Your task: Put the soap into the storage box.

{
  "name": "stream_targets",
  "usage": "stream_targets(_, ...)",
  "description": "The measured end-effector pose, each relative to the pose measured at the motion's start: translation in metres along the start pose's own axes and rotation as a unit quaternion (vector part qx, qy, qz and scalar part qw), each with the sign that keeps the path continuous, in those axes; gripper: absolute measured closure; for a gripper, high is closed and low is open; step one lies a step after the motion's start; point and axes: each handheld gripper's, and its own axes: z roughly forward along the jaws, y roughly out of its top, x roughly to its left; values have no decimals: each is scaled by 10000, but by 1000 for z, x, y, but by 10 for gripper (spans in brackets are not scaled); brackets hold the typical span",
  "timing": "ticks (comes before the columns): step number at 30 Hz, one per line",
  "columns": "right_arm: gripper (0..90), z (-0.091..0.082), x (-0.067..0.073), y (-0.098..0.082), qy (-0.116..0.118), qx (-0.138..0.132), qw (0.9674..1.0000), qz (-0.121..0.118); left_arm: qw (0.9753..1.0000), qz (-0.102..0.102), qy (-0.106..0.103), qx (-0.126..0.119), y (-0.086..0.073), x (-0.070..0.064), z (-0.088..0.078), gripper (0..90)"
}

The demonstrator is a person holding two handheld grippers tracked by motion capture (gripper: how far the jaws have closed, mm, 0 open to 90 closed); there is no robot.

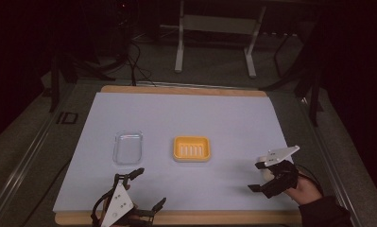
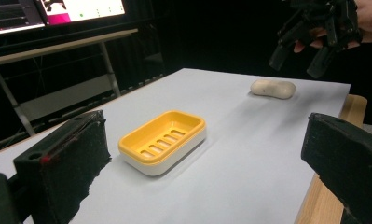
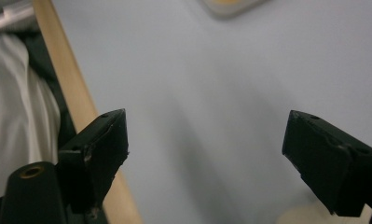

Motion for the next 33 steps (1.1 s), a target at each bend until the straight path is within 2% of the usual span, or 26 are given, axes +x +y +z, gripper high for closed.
stream_targets(1, 129, 2, 1, 1, 57, 225, 9997, 27, 10000, 9, -7, -2, 0, 0, 0, 8)
stream_targets(2, 124, 3, 2, 2, 24, 335, 9994, 24, 10000, 18, -10, 11, 0, 0, 1, 9)
stream_targets(3, 124, 3, 2, 2, 24, 335, 9994, 24, 10000, 23, -13, 16, 0, 0, 1, 9)
stream_targets(5, 113, 5, 3, 3, -71, 567, 9984, -12, 10000, 29, -22, 28, 0, -1, 1, 9)
stream_targets(13, 123, 6, 4, 5, -68, 859, 9963, 9, 10000, 23, -26, 17, 0, -1, 1, 8)
stream_targets(15, 125, 7, 3, 5, -96, 1075, 9941, 45, 10000, 21, -29, 27, 0, -1, 1, 9)
stream_targets(16, 125, 7, 3, 5, -96, 1075, 9941, 45, 10000, 21, -29, 27, 0, -1, 1, 9)
stream_targets(19, 135, 4, 2, 5, -154, 1182, 9927, 188, 10000, 14, -27, 30, 0, -1, 1, 8)
stream_targets(23, 138, 2, 1, 4, -161, 1332, 9906, 248, 10000, 39, -19, 67, -1, -2, 1, 9)
stream_targets(24, 138, 1, 1, 4, -177, 1388, 9897, 293, 10000, 29, -18, 59, -1, -2, 1, 9)
stream_targets(25, 138, 1, -1, 2, -201, 1552, 9868, 413, 10000, 22, -14, 64, -1, -1, 1, 9)
stream_targets(26, 138, 0, -2, 1, -194, 1624, 9853, 495, 10000, 16, -6, 63, -1, -1, 1, 8)
stream_targets(27, 138, 0, -2, 1, -194, 1624, 9853, 495, 10000, 16, -6, 63, -1, -1, 1, 9)
stream_targets(29, 139, 0, -3, -1, -264, 1749, 9826, 563, 10000, 13, -6, 60, -1, -1, 1, 9)
stream_targets(30, 139, 0, -5, -4, -281, 1905, 9788, 695, 10000, 19, -4, 62, -1, -2, 1, 9)
stream_targets(32, 140, 0, -5, -5, -304, 1960, 9776, 706, 10000, 22, -7, 66, -1, -2, 1, 9)
stream_targets(33, 139, 2, -7, -8, -322, 2088, 9736, 865, 10000, 25, -7, 67, -1, -2, 2, 9)
